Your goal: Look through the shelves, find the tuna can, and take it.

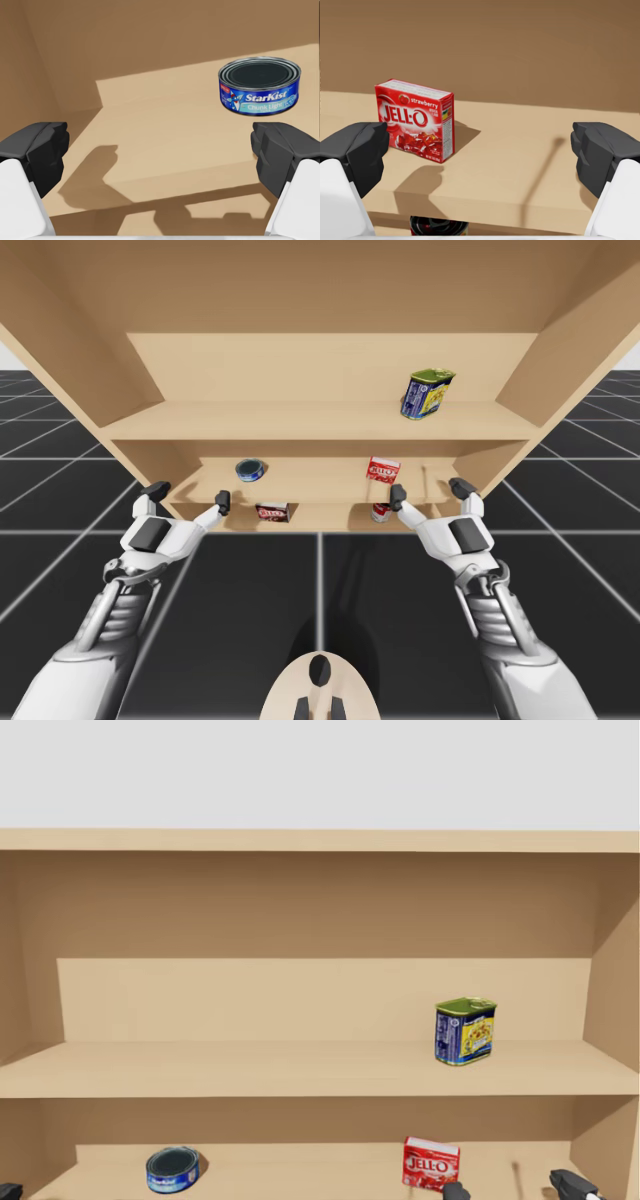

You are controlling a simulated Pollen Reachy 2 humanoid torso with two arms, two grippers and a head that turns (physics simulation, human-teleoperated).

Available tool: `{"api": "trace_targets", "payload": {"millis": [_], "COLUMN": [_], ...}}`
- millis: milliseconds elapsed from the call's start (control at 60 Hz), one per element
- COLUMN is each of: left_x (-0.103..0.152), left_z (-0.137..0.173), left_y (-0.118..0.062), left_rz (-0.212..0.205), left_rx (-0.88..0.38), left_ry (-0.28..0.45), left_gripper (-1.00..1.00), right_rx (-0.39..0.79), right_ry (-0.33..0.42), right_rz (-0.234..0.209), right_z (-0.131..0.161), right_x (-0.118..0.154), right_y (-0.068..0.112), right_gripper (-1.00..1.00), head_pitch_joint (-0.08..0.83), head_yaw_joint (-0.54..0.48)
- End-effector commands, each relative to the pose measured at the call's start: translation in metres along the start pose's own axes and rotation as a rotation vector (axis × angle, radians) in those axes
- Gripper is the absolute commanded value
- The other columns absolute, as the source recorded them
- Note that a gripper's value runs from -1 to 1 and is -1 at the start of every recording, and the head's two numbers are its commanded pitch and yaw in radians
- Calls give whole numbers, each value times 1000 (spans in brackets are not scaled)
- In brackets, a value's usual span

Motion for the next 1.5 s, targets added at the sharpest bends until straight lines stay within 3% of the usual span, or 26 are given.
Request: {"api": "trace_targets", "payload": {"millis": [17, 317, 650, 883, 1050, 1150, 1250, 1350, 1500], "left_x": [0, 0, 1, 6, 21, 37, 53, 62, 63], "left_z": [0, 1, 2, 6, 16, 24, 28, 19, -6], "left_y": [0, -1, -1, -5, -19, -31, -42, -55, -66], "left_rz": [0, 2, -3, 0, 41, 18, 36, 47, 101], "left_rx": [-1, -2, -11, -24, -98, -124, -149, -164, -174], "left_ry": [-2, -4, -5, -14, -9, 0, 12, 15, 36], "left_gripper": [-1000, -1000, -1000, -1000, -1000, -1000, -1000, -1000, -1000], "right_rx": [-3, -8, -2, 1, -1, -5, -9, -9, -11], "right_ry": [10, 9, 10, 14, 15, 19, 21, 22, 17], "right_rz": [-19, -13, -7, -5, -5, -5, -3, -2, -6], "right_z": [1, 0, 2, 2, 2, 1, 1, 1, 2], "right_x": [-3, 1, 1, 1, 1, 0, -1, -1, 1], "right_y": [4, 2, 3, 5, 5, 6, 6, 6, 4], "right_gripper": [-1000, -1000, -1000, -1000, -1000, -1000, -1000, -1000, -1000], "head_pitch_joint": [8, 139, 328, 401, 414, 411, 409, 406, 403], "head_yaw_joint": [-16, 29, 215, 279, 281, 277, 279, 292, 309]}}
